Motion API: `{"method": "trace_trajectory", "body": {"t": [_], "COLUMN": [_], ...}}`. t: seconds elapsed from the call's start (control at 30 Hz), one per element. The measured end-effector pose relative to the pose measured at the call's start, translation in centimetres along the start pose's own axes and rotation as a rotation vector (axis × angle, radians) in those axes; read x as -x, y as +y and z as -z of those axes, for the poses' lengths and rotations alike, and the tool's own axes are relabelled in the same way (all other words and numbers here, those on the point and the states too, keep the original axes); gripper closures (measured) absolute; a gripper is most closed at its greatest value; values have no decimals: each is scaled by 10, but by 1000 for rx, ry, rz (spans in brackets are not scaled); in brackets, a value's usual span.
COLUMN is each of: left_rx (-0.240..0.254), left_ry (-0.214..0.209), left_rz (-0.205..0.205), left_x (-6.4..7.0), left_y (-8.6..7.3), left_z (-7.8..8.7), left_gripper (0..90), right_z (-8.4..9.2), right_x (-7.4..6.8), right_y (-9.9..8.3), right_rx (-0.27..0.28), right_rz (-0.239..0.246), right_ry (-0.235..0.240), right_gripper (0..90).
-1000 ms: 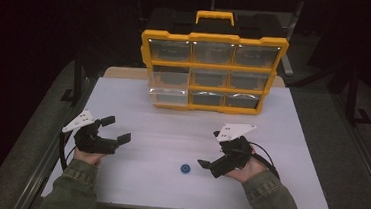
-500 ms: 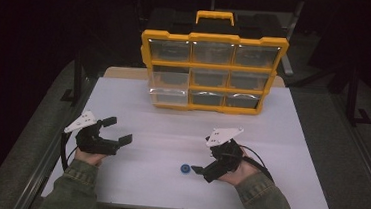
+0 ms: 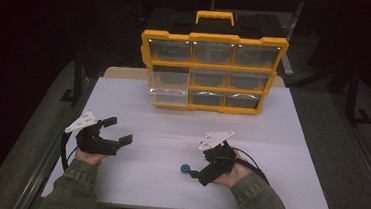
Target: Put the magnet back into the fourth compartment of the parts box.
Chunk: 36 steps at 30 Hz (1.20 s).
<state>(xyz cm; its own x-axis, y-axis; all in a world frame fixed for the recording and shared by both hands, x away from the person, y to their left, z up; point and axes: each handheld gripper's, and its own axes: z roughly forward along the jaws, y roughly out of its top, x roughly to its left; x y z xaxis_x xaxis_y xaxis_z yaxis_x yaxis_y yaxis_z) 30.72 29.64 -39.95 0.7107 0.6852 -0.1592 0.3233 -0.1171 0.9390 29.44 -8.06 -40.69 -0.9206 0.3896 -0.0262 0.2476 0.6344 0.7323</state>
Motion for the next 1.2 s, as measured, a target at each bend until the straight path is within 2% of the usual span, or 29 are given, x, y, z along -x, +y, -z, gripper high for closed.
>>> {"method": "trace_trajectory", "body": {"t": [0.2, 0.47, 0.77, 1.1, 1.2], "left_rx": [0, -1, -4, -12, -13], "left_ry": [-3, -2, 0, 2, 5], "left_rz": [1, 1, 1, -7, -5], "left_x": [0, 0, 0, 0, 0], "left_y": [0, 0, 0, -1, -2], "left_z": [0, 0, 0, 1, 2], "left_gripper": [0, 0, 0, 0, 0], "right_z": [-7, -15, -26, -40, -46], "right_x": [-2, -1, -2, -1, -2], "right_y": [1, 2, 2, 2, 3], "right_rx": [-10, -27, -68, -109, -118], "right_rz": [0, -22, -12, -19, -8], "right_ry": [15, 36, 67, 90, 99], "right_gripper": [0, 0, 123, 170, 202]}}
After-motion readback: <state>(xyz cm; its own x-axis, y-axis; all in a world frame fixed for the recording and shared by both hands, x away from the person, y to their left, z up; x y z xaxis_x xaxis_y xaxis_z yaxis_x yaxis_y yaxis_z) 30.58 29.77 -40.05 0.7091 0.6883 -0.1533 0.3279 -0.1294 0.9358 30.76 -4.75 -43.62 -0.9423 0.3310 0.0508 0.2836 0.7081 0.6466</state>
